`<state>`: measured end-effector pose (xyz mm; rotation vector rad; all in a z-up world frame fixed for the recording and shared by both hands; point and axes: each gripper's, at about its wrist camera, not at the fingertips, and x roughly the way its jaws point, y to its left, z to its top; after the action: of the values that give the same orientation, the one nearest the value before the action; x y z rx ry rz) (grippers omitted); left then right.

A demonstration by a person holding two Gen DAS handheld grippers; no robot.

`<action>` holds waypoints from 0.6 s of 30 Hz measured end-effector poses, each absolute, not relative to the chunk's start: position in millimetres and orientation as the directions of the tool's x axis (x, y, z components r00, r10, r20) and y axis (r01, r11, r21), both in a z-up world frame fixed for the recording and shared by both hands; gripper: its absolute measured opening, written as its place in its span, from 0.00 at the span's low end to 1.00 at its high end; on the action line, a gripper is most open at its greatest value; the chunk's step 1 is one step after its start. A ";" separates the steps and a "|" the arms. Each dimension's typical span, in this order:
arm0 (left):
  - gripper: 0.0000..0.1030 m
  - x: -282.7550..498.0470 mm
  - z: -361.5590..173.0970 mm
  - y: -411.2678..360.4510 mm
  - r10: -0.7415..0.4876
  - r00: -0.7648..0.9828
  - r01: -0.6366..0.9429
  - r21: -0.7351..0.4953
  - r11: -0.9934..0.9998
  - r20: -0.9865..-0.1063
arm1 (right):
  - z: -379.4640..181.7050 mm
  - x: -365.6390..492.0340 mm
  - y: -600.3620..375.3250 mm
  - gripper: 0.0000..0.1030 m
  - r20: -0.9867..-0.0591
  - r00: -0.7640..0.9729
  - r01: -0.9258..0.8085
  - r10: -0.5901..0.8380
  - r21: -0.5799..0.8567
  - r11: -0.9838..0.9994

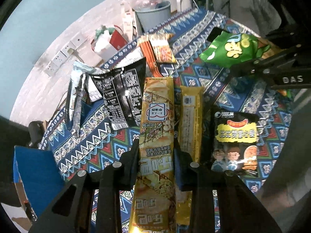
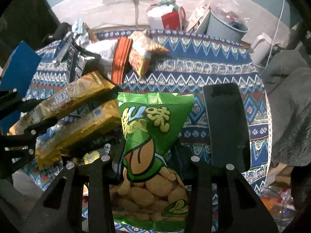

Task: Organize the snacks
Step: 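Carry the wafer bar and peanut bag into the box and release both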

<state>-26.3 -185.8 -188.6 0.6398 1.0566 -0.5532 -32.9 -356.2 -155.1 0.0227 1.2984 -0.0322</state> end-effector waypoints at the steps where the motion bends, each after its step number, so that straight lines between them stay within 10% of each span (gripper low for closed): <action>1: 0.30 -27.1 -184.1 -182.6 -0.119 0.398 0.687 0.209 0.696 -0.910 | -152.9 -35.1 -355.4 0.38 -0.962 0.273 0.037 -0.011 -0.001 0.999; 18: 0.30 -19.8 -119.6 -133.2 -0.209 0.487 0.609 0.158 0.777 -0.848 | -104.2 -23.2 -316.5 0.38 -0.925 0.380 0.023 0.014 0.024 0.999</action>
<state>-19.8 -133.2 -119.6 0.4786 0.9393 -0.5211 -23.2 -316.5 -104.2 0.0349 1.1814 -0.0056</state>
